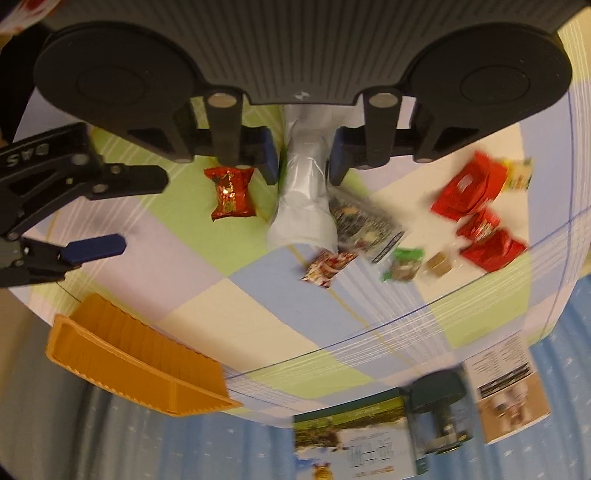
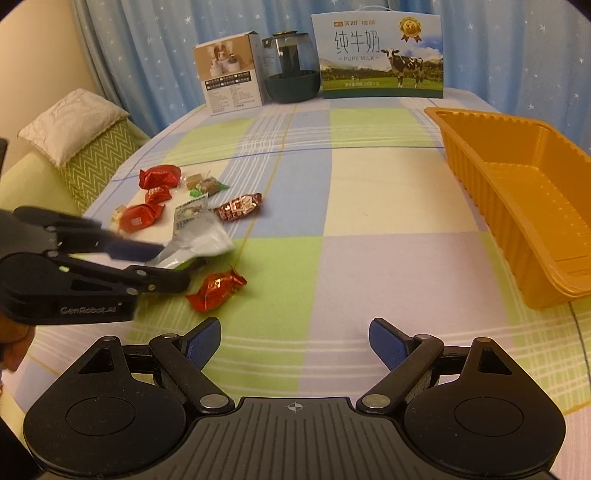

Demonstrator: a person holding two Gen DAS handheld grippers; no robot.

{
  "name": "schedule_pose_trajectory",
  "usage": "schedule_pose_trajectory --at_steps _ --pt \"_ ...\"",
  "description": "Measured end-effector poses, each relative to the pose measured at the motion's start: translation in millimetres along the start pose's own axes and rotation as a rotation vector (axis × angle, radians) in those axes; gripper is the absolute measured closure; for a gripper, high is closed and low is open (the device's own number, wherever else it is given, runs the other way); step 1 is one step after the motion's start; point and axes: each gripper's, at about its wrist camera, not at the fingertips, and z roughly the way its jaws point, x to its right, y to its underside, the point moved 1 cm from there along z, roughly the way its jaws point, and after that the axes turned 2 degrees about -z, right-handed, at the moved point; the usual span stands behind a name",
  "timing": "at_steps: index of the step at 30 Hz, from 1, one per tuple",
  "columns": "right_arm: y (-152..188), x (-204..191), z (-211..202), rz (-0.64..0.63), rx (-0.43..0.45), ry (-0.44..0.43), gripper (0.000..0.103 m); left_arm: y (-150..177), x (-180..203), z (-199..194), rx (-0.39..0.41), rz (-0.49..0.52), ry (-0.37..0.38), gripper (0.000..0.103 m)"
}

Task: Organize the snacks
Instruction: 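Grasp the white-green pouch with the left tool while the right tool grasps a red candy, then carry the pouch and red candy over the orange tray with both tools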

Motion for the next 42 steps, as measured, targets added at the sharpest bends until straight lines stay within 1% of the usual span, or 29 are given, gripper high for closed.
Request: schedule_pose_trajectory --at_steps 2,4,6,8,9,11,12,16,18,19,20,22,23,25,27,32,42 --pt "-2.5 -3.1 4.1 -0.008 0.001 -0.016 0.024 4.9 -1.7 -5.0 -0.008 -0.05 -0.013 0.077" --pt "-4.9 -7.2 8.6 -0.013 0.004 -0.031 0.027 12.1 -3.4 -11.1 -0.007 -0.097 -0.028 0.077" --pt "-7.7 -11.2 12.4 -0.004 0.006 -0.049 0.033 17.4 -5.8 -16.3 -0.002 -0.136 -0.045 0.077" --pt "-10.5 -15.0 16.7 0.013 0.004 -0.072 0.04 22.2 -8.4 -20.6 0.004 -0.161 -0.066 0.077" --pt "-11.6 -17.0 19.0 0.022 0.002 -0.083 0.041 24.4 -9.7 -22.5 0.008 -0.172 -0.071 0.077" --pt "-14.4 -20.9 23.9 0.039 -0.001 -0.099 0.047 28.4 -13.6 -25.8 0.016 -0.198 -0.069 0.077" --pt "-15.9 -23.7 26.2 0.046 -0.002 -0.106 0.049 29.2 -15.2 -26.7 0.018 -0.208 -0.068 0.077" --pt "-21.1 -30.8 34.3 0.062 0.008 -0.114 0.056 31.5 -19.9 -27.8 0.031 -0.222 -0.064 0.076" --pt "-23.2 -34.1 37.5 0.05 0.014 -0.102 0.059 33.4 -21.3 -27.4 0.035 -0.236 -0.058 0.077" --pt "-24.0 -36.3 39.4 0.042 0.017 -0.095 0.062 34.3 -21.5 -26.4 0.032 -0.239 -0.056 0.077" --pt "-24.5 -38.6 41.2 0.025 0.017 -0.081 0.069 34.7 -21.3 -25.4 0.031 -0.239 -0.058 0.076" --pt "-25.3 -40.7 43.5 0.001 0.014 -0.064 0.074 35.1 -20.8 -24.0 0.035 -0.239 -0.063 0.076" --pt "-25.3 -40.9 43.5 -0.006 0.01 -0.064 0.075 35.0 -20.6 -23.5 0.035 -0.24 -0.064 0.073" --pt "-23.2 -42.7 42.9 -0.044 0.001 -0.051 0.076 34.6 -19.2 -22.7 0.035 -0.237 -0.063 0.068" --pt "-20.1 -44.1 40.9 -0.081 -0.006 -0.054 0.076 34.3 -18.1 -21.3 0.033 -0.234 -0.065 0.067" --pt "-12.5 -41.3 36.7 -0.115 -0.007 -0.072 0.076 34.1 -18.8 -20.9 0.037 -0.243 -0.069 0.066" --pt "-1.5 -38.6 26.0 -0.162 0.001 -0.057 0.075 34.1 -19.4 -19.3 0.039 -0.267 -0.103 0.066"
